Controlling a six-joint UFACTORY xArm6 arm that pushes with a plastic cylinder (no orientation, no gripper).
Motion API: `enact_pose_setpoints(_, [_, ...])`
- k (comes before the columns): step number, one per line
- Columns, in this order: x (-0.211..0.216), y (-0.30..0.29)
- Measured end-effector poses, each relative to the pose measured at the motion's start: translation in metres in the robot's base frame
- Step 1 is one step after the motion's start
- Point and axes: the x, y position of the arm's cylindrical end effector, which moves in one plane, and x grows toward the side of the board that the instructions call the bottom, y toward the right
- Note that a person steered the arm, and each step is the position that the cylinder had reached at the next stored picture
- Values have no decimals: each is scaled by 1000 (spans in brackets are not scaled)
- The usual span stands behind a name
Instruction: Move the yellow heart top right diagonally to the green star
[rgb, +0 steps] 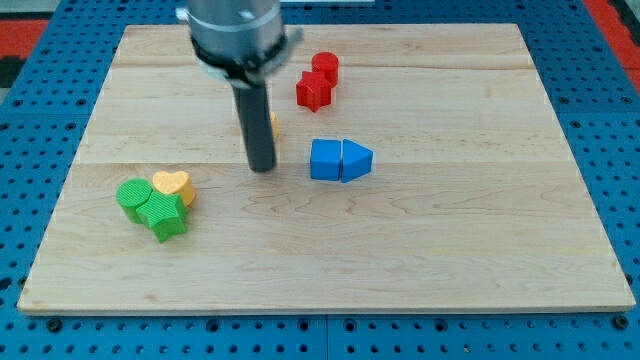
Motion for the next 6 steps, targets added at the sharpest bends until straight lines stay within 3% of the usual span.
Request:
enact_pose_setpoints(1, [66, -4])
enact_pose_setpoints(2, [72, -50])
enact_pose_setpoints(6, [29, -109])
